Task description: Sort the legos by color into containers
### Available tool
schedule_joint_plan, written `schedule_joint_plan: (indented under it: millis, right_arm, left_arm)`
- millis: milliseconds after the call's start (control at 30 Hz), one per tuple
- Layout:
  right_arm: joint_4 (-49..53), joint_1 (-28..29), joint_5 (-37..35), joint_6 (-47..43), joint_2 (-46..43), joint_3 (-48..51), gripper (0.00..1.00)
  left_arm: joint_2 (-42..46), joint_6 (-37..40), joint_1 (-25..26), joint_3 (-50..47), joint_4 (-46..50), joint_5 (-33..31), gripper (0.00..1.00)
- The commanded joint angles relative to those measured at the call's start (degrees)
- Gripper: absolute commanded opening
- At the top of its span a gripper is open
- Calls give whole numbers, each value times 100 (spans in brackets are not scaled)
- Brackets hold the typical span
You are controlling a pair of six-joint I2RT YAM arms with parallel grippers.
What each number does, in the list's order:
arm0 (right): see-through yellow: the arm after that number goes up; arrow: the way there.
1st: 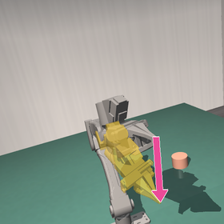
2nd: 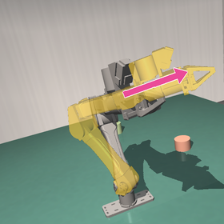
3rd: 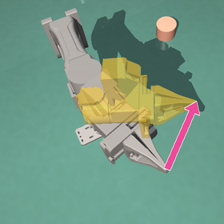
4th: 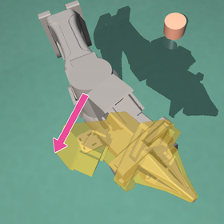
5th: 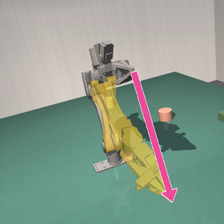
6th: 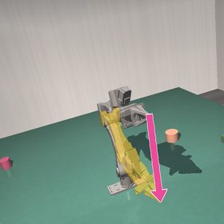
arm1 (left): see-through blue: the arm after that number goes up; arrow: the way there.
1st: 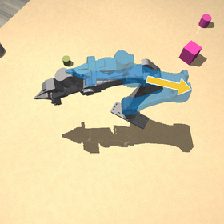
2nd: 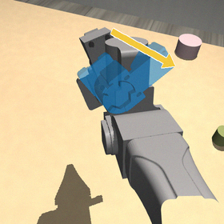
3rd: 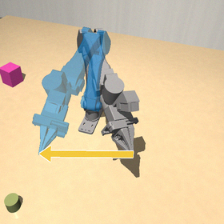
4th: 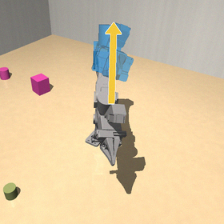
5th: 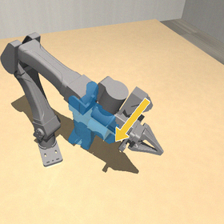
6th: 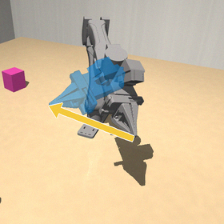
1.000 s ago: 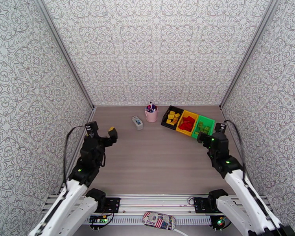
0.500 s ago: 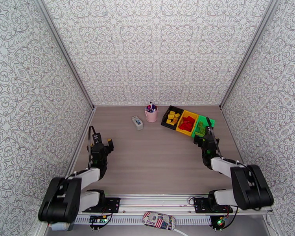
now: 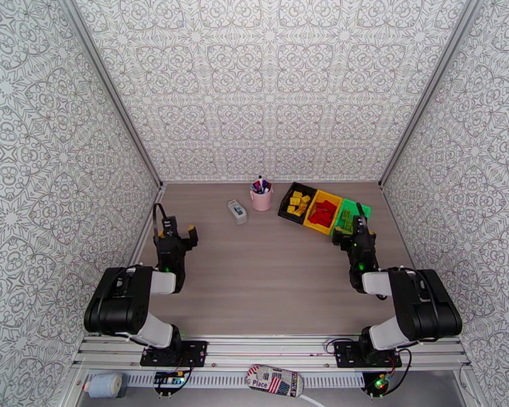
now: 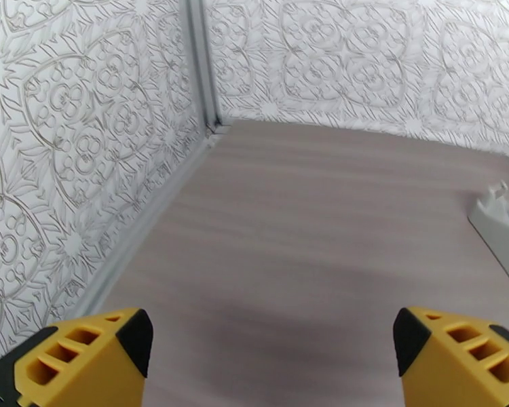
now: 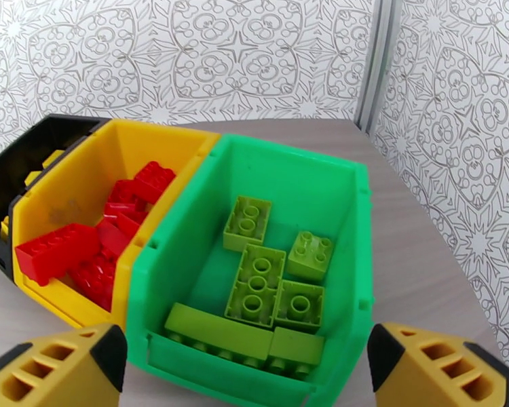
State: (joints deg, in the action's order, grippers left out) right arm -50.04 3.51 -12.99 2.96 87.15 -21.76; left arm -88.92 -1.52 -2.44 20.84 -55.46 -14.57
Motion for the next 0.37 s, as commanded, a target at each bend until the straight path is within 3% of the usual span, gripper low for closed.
schedule_joint_plan:
  millis: [0, 333]
  right_arm:
    - [-150, -34, 75, -70, -20, 47, 99]
    - [-51, -105, 597, -189, -14, -8, 99]
  left_arm:
    - [56, -112, -28, 20, 254, 165, 99]
    - [42, -94, -28, 37, 282, 152, 99]
